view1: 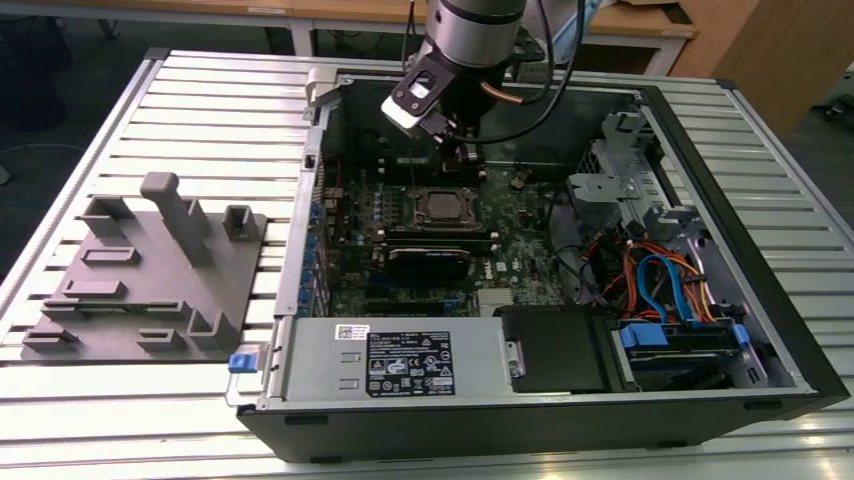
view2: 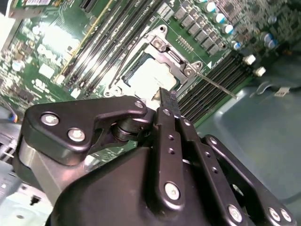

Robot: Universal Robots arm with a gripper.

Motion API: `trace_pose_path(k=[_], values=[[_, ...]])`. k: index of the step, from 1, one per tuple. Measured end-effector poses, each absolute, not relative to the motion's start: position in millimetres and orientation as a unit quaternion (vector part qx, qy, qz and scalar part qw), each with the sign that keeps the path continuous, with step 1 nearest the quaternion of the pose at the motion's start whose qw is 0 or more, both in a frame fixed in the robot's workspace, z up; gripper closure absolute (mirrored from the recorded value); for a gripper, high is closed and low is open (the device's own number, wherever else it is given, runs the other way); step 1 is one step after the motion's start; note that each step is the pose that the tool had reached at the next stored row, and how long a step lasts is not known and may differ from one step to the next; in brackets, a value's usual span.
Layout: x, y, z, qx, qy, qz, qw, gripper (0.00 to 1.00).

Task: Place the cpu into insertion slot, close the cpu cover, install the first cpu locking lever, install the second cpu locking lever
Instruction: 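Install the first cpu locking lever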

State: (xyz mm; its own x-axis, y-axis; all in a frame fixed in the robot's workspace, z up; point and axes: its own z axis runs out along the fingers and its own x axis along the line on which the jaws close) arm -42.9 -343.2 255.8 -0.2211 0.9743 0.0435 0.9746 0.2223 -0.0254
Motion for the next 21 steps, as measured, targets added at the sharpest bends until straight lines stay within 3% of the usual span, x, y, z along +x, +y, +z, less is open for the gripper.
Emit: trace_pose_path(k=[21], values=[[-45.1,-343.2,255.4,-0.534,-0.845,-0.001,0.025,0.9]])
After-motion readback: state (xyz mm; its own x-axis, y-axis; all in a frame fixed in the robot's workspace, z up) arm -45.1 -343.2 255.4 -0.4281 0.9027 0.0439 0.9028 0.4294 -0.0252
